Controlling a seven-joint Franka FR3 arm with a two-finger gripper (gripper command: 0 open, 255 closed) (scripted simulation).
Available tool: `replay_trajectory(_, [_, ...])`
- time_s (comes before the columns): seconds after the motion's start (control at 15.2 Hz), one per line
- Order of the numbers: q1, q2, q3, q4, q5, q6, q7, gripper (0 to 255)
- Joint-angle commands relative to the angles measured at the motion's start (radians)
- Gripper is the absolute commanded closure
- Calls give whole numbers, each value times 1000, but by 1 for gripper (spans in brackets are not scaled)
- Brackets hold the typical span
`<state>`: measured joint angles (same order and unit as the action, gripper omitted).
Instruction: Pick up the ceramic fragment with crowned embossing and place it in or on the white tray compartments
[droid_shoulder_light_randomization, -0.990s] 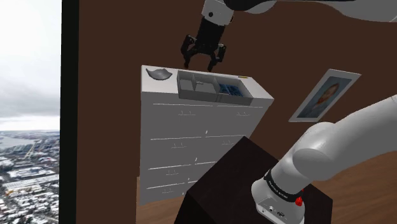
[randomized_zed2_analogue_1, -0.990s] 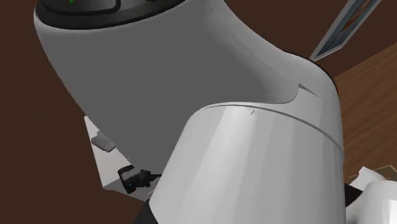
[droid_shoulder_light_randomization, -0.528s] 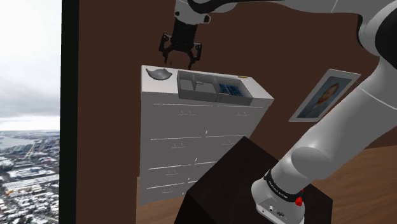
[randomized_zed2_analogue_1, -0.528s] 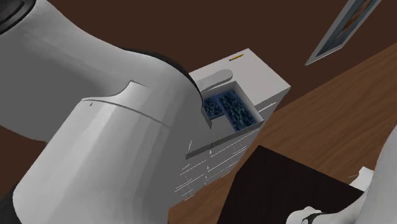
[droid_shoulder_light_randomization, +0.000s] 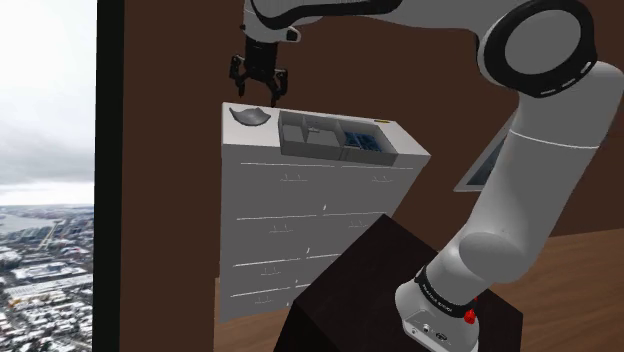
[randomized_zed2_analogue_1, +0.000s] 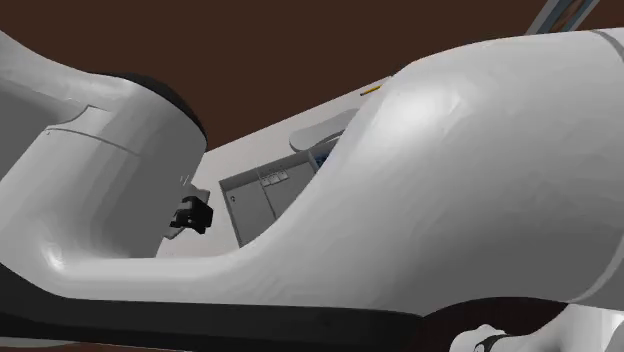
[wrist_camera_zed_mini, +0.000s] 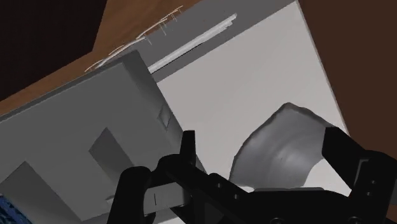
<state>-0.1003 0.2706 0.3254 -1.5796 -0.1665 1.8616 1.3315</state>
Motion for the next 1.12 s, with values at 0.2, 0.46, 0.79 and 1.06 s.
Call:
replay_trajectory(0.2, [30,167,-34,198,-49,-55,110,0])
replay_trajectory(0.46, [26,172,-36,152,-52,-5,113,0])
replay_trajectory(0.79, [23,177,-38,126,-55,27,116,0])
replay_trajectory(1.06, [23,177,-38,126,-55,27,116,0])
